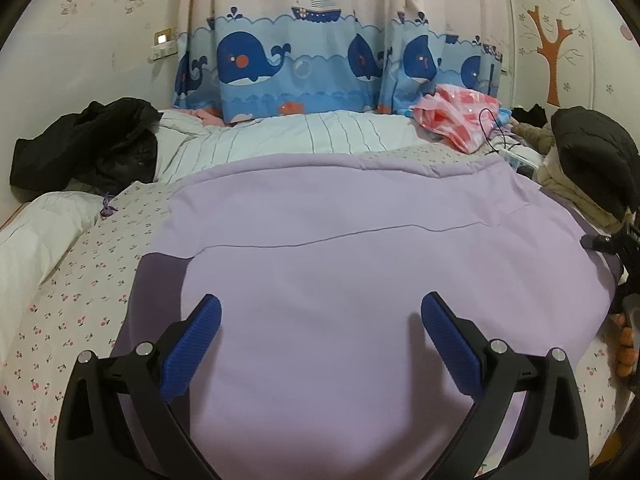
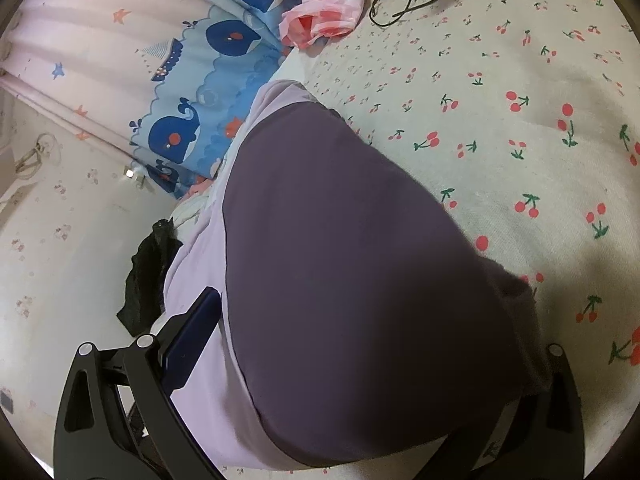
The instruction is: Fold large clothes
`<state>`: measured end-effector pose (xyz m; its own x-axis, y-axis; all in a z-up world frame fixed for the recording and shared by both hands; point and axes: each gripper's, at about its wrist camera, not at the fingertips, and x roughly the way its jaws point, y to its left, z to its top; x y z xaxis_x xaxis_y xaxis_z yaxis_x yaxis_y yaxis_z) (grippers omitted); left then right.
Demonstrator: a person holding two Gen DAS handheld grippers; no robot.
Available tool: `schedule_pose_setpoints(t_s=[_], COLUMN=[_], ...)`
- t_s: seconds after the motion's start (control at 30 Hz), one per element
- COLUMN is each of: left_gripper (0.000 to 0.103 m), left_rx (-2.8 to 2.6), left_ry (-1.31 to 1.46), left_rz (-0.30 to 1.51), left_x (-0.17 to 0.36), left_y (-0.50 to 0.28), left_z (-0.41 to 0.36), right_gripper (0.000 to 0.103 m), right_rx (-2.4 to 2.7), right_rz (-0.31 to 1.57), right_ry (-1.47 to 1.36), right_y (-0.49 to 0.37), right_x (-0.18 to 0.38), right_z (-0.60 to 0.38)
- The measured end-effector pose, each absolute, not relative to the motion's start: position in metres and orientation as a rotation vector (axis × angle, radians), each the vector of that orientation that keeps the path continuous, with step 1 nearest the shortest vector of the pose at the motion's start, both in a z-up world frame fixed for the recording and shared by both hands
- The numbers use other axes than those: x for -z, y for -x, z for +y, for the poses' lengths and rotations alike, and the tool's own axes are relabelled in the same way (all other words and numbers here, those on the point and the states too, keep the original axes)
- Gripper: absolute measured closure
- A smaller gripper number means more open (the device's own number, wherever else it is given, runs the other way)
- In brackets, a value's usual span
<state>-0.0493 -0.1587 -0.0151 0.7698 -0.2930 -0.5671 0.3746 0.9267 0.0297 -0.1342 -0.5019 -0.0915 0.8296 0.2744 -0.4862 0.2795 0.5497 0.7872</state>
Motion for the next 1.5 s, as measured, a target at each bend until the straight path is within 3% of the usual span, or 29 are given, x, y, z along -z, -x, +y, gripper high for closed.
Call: schedule_pose_setpoints(t_s=[0.27, 0.43, 0.6, 0.87, 0.97, 1.0, 1.1, 1.13, 1.2, 1.37, 1.4, 1.43, 1.5], left_gripper=[0.007, 0.007, 0.007, 0.007, 0.007, 0.012, 0.056, 0.061, 0.065, 0.067, 0.067, 0.066, 0.062], left_rx=[0.416, 0.315, 0.219, 0.383, 0.416, 0.407, 0.451, 0.491, 0.525, 0.564, 0.56, 0.543, 0.497], left_ry=[-0.049, 0.234, 0.573, 0.668, 0.62, 0.622, 0.559, 0.543, 0.483, 0.399, 0.388, 0.374, 0.37], left_rz=[0.681, 0.735, 0.96, 1.225, 1.176, 1.154, 1.082, 1.06, 1.036, 0.993, 0.997, 1.016, 1.091], left_x=[0.01, -0.009, 0.027, 0.087, 0.083, 0.077, 0.041, 0.026, 0.001, -0.033, -0.03, -0.022, 0.008], left_y=[0.041, 0.038, 0.037, 0.026, 0.021, 0.02, 0.01, 0.006, 0.004, 0.031, 0.04, 0.049, 0.056], left_z=[-0.135, -0.044, 0.045, -0.001, -0.024, -0.026, -0.027, -0.024, -0.022, -0.004, 0.002, 0.011, 0.026], right_gripper=[0.007, 0.007, 0.007, 0.007, 0.006, 0.008, 0.03, 0.037, 0.043, 0.043, 0.037, 0.024, 0.015], right_rx=[0.017, -0.021, -0.016, -0.024, -0.032, -0.044, -0.084, -0.104, -0.153, -0.268, -0.256, -0.225, -0.163], right_rz=[0.607, 0.627, 0.638, 0.696, 0.725, 0.726, 0.69, 0.664, 0.616, 0.63, 0.676, 0.715, 0.781], right_ry=[-0.989, -0.996, -1.003, -1.068, -1.085, -1.077, -1.019, -1.017, -1.012, -0.951, -0.918, -0.898, -0.916], right_y=[0.137, 0.136, 0.134, 0.129, 0.122, 0.12, 0.119, 0.121, 0.128, 0.162, 0.174, 0.18, 0.189], right_x=[0.092, 0.092, 0.092, 0.093, 0.09, 0.088, 0.066, 0.058, 0.04, 0.023, 0.031, 0.041, 0.067], right_z=[-0.498, -0.499, -0.501, -0.505, -0.508, -0.506, -0.497, -0.495, -0.487, -0.445, -0.434, -0.431, -0.433])
